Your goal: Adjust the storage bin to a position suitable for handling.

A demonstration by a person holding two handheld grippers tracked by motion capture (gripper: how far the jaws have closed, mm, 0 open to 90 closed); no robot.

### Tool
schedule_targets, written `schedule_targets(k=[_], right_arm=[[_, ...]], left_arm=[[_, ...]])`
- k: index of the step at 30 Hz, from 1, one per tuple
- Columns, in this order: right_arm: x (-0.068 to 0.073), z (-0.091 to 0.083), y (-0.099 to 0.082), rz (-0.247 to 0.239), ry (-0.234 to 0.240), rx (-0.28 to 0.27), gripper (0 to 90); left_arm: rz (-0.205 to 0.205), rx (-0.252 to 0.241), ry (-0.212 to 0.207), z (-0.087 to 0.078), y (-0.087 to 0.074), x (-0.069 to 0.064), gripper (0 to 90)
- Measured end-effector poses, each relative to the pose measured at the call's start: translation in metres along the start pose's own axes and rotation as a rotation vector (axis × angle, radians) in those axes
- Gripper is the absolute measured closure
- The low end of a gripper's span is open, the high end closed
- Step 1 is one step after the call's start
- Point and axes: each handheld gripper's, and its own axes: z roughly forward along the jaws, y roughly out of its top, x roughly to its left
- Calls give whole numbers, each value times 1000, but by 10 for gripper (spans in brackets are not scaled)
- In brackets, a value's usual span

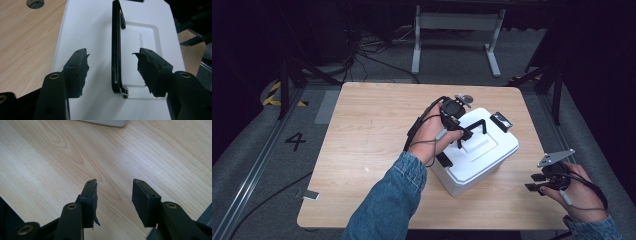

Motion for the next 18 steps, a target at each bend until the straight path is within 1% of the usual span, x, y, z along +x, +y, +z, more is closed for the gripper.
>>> schedule_targets(k=[1, 2, 3, 4, 5, 6, 7, 9, 12, 14, 15, 17, 18], right_arm=[[0, 1, 0, 0, -1, 1, 562], [-1, 1, -1, 3, -3, 4, 562], [-2, 2, -1, 4, -1, 4, 562], [-2, 2, -2, 5, -1, 6, 562], [-2, 3, -2, 4, -1, 7, 562], [-2, 3, -2, 4, -1, 7, 562], [-2, 3, -2, 4, 0, 7, 562], [-2, 3, -2, 3, 2, 7, 561], [-3, 3, -3, 5, 0, 6, 560], [-3, 3, -3, 4, -1, 6, 560], [-2, 3, -3, 5, -1, 6, 559], [-2, 4, -3, 4, -2, 7, 559], [-2, 4, -3, 5, -1, 7, 558]], left_arm=[[-9, 6, -6, 2, 0, 0, 424], [-9, 6, -6, 2, 0, 0, 433], [-17, 16, -18, 7, -1, 1, 441], [-13, 23, -26, 10, -2, 1, 454], [-13, 23, -26, 10, -2, 1, 486], [-14, 26, -32, 12, -2, 1, 486], [-13, 34, -36, 13, -2, 0, 513], [3, 37, -45, 14, -1, -1, 594], [7, 45, -55, 15, 0, -3, 727], [0, 50, -54, 13, 1, -4, 807], [-11, 50, -63, 13, 1, -4, 821], [-16, 50, -81, 13, 1, -5, 834], [-14, 51, -79, 13, 1, -5, 837]])
